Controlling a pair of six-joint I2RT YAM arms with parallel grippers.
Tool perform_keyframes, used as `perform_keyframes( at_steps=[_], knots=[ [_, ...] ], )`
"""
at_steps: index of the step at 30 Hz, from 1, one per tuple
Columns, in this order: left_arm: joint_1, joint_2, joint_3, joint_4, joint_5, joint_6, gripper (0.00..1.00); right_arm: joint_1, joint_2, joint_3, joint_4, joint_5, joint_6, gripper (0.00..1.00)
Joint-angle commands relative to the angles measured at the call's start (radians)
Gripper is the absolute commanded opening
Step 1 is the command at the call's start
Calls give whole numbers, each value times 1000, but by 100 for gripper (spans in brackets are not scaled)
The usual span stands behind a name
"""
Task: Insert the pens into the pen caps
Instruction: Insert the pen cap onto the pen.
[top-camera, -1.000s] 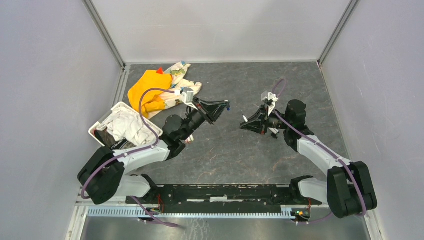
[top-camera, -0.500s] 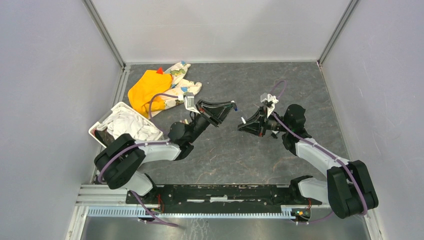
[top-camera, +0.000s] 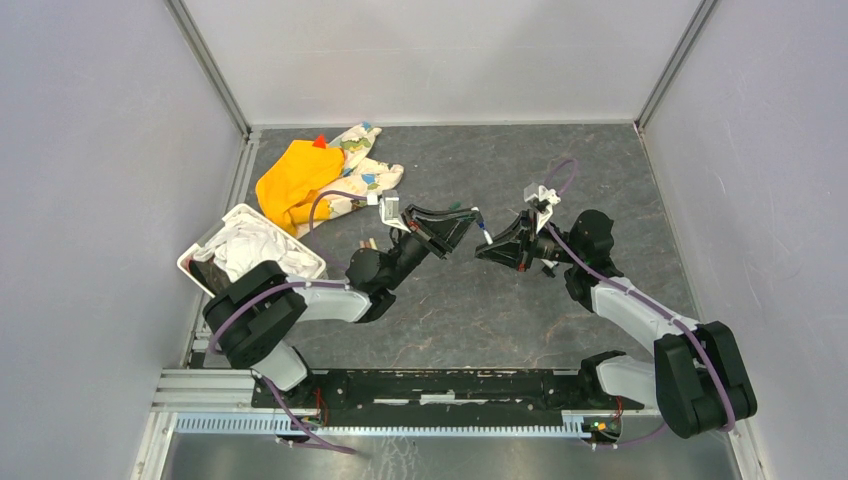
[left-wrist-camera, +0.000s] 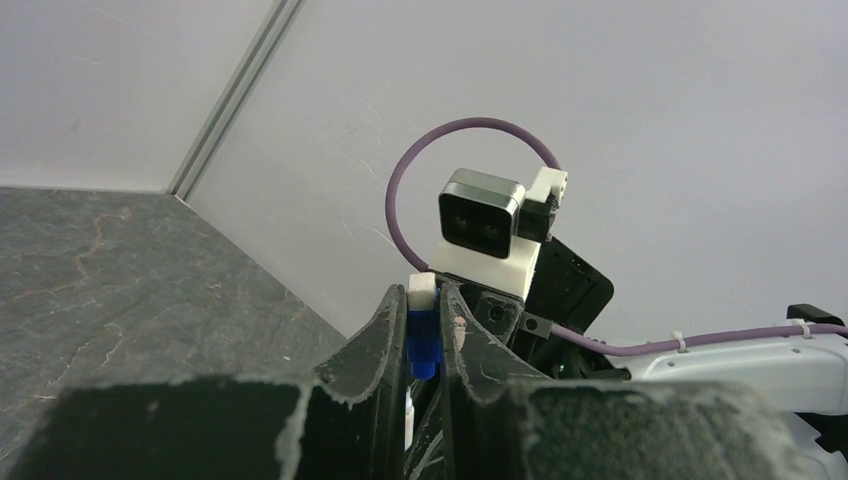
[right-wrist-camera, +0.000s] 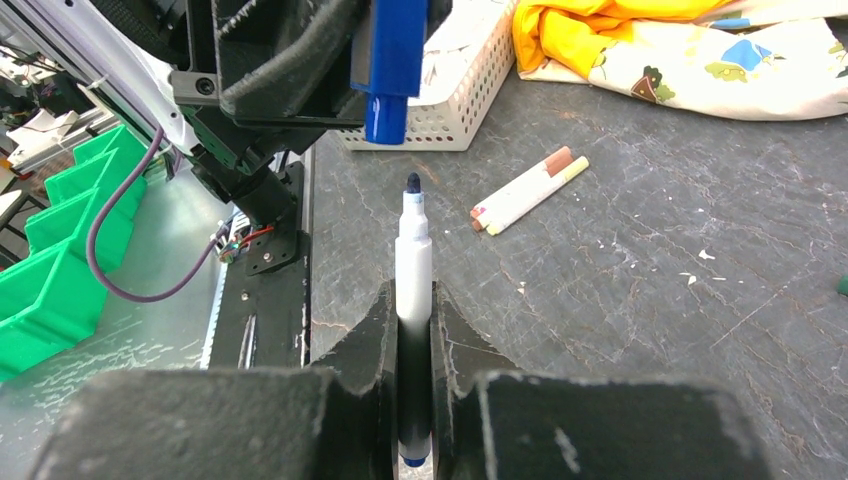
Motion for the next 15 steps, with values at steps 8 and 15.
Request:
perform_keyframes(
  at_steps=[8,15],
  knots=[
    [-8,44,34,142,-37,-66,2,7,-24,-13,105,-4,32,0],
    [-8,42,31,153,-31,-71,2,7,-20,-11,93,9,29,0]
  ],
)
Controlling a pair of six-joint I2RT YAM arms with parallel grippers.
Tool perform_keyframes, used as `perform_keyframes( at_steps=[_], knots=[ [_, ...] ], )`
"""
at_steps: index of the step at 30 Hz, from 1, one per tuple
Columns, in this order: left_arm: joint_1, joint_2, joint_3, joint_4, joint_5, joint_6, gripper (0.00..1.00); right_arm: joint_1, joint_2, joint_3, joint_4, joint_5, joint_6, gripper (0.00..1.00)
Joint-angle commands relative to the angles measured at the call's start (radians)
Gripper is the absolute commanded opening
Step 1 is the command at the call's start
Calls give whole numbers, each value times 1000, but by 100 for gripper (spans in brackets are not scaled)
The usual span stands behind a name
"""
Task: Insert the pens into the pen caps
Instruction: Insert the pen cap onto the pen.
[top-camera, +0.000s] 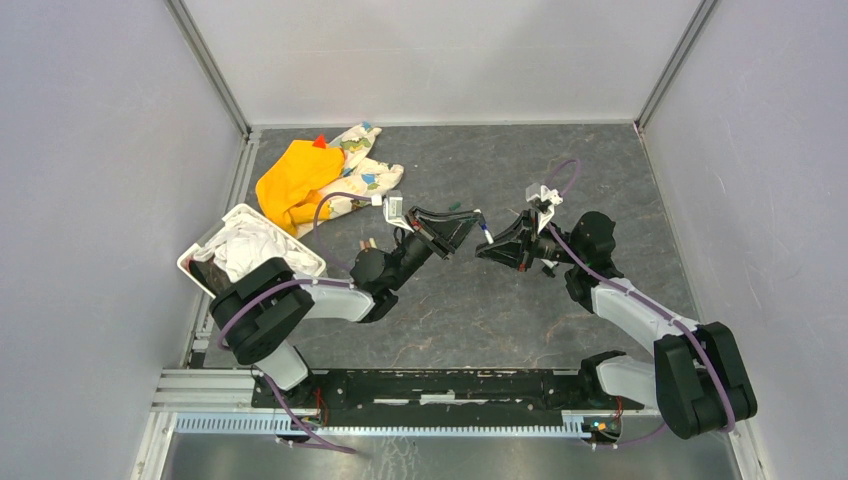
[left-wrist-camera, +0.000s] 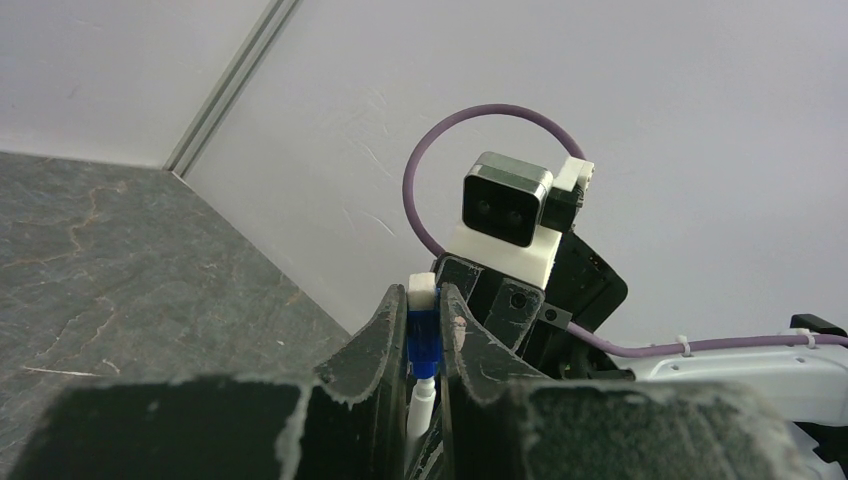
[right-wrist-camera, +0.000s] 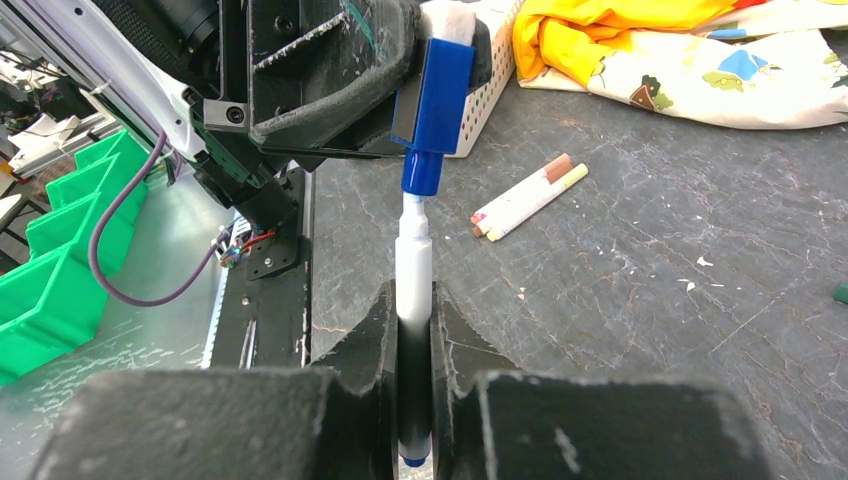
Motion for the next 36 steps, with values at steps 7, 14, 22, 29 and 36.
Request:
perform_keyframes(
  at_steps=[7,14,22,29,36],
  knots=[
    [-5,18,19,170,-3,-46,2,7,-16,-3,47,25,16,0],
    [-10,50,16,215,13,-70,2,6,-10,-2,43,36,28,0],
    [-29,58,6,196,49,-20,2,-6,-13,-12,102,45,100,0],
    [-51,85,5,156,106,23,2,-20,-24,-40,212,41,165,0],
    [-52,82,7,157,105,5,5,-18,-25,-44,205,33,131,0]
  ],
)
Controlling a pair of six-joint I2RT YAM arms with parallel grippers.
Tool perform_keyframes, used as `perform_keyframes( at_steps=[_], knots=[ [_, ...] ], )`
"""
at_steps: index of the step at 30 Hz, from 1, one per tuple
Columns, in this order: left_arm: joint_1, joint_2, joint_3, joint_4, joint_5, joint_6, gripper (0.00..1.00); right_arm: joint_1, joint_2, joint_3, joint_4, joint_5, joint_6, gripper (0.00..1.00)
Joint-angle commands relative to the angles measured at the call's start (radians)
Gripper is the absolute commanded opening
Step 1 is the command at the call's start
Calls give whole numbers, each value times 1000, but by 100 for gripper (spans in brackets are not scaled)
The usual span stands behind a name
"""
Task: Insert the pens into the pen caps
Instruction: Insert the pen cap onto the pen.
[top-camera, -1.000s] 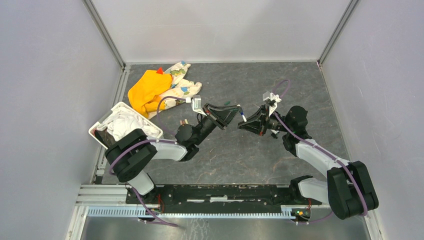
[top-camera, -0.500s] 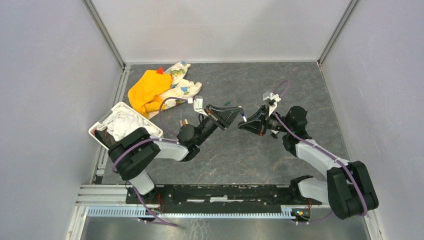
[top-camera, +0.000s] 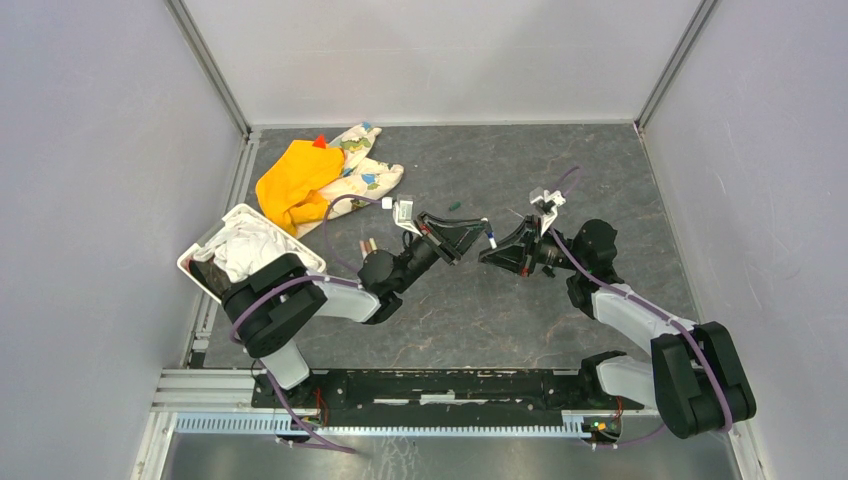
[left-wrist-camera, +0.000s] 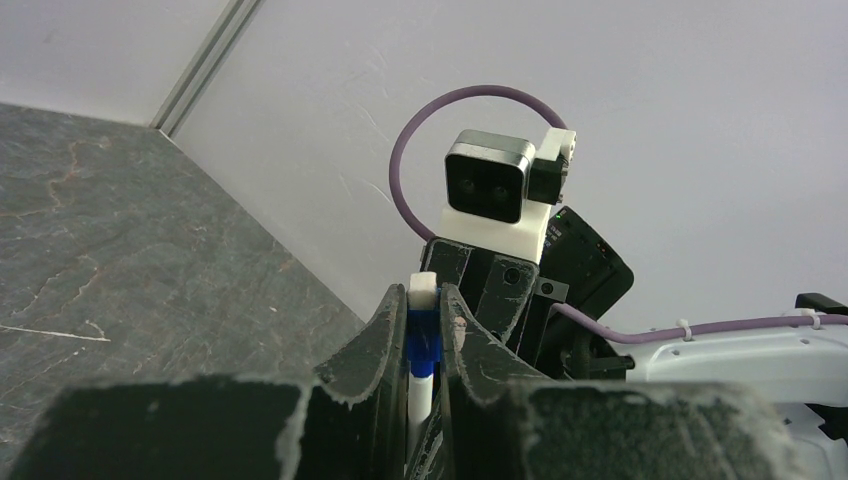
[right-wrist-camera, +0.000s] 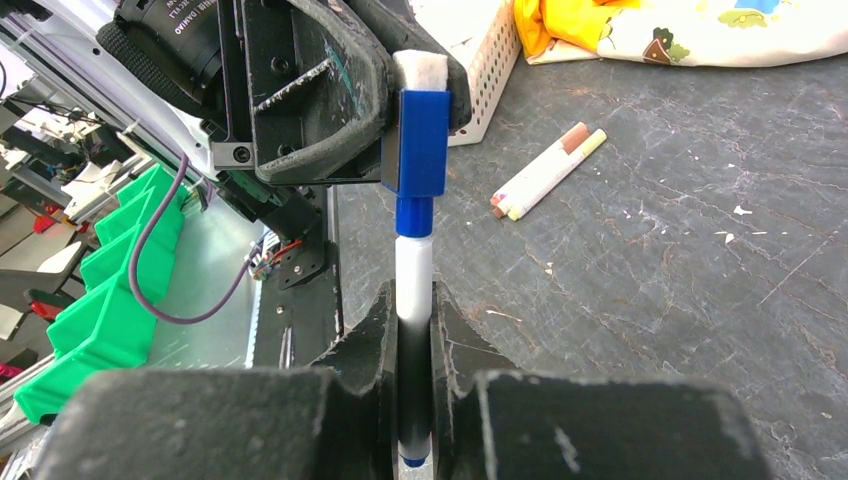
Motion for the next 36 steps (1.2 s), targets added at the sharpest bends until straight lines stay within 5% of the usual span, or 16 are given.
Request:
perform_keyframes(
  at_steps=[1,21,30,36],
  knots=[
    [-28,11,3,145,73,28,6,0,-27,20,138,12,-15,0],
    [-26,-87,-32,107,10,19,54,2,-27,23,106,3,-60,0],
    [6,-216,5,-246,90,133,97,3,-21,26,108,-12,-61,0],
    [59,-224,111,-450,166,126,100,5,-21,28,110,-24,-61,0]
  ],
)
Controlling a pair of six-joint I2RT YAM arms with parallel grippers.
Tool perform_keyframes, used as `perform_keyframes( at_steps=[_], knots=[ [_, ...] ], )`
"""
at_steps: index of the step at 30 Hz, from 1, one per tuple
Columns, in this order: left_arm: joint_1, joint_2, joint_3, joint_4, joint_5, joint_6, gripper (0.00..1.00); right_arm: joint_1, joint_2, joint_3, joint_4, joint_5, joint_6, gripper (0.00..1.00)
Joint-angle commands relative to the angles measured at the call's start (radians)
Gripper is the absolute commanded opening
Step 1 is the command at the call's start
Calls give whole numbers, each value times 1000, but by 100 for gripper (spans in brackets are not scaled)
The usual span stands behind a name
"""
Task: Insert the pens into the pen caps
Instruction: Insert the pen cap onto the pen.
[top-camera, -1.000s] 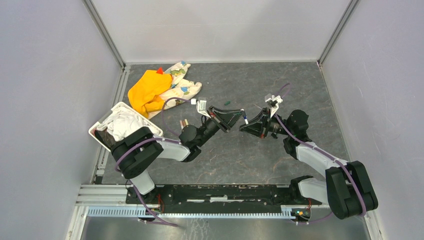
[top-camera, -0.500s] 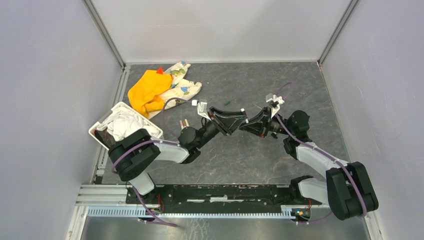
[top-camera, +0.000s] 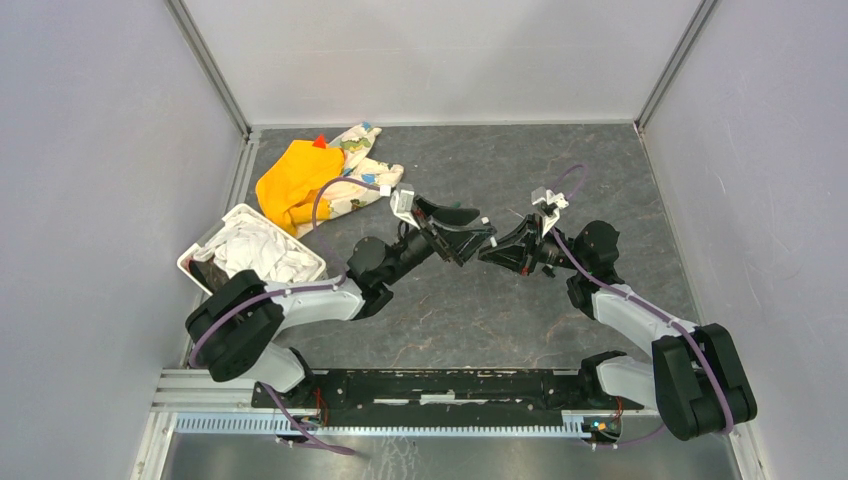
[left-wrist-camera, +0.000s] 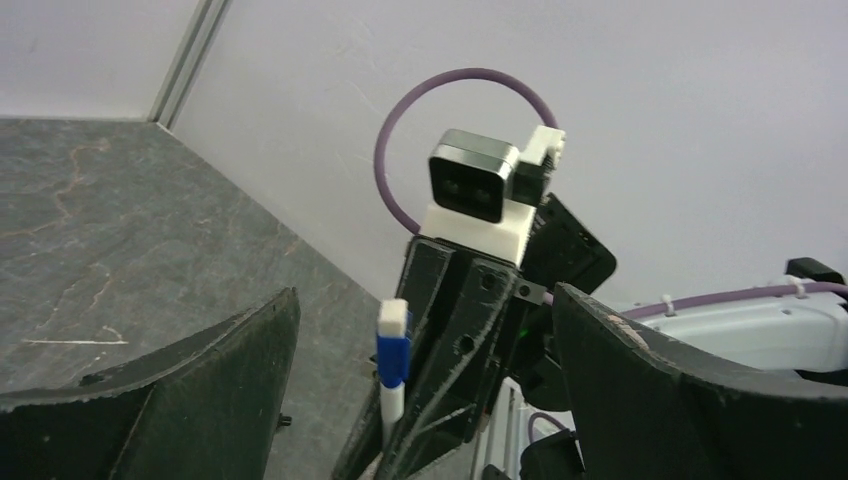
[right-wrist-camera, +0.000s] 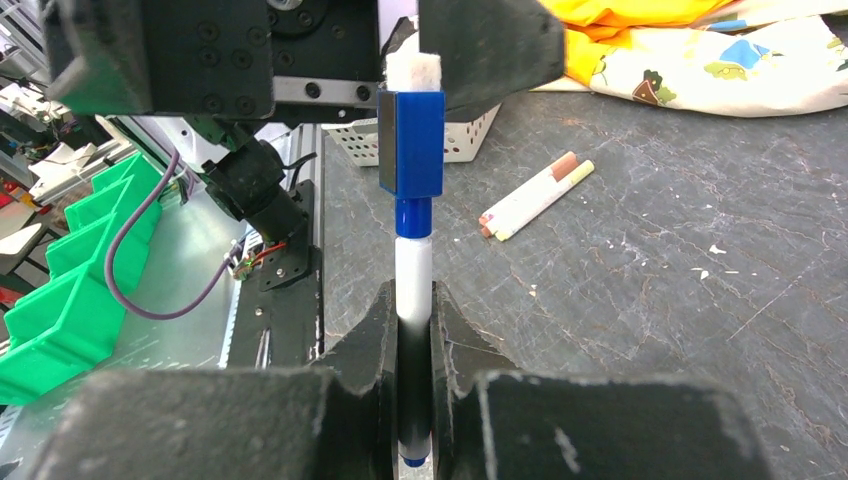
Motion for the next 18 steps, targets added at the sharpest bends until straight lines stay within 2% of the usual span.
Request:
perform_keyframes(
  at_steps=[1,6,14,18],
  knots=[
    [33,-18,82,-176,72,43,100,5,-14,27,61,-20,-19,0],
    [34,10,124,-186,117,16,96,6,-8,30,50,-16,-20,0],
    [32,33,167,-199,140,-13,65,8,-6,35,34,-12,-27,0],
    [31,46,171,-204,143,-31,57,8,-5,35,29,-10,-28,0]
  ],
)
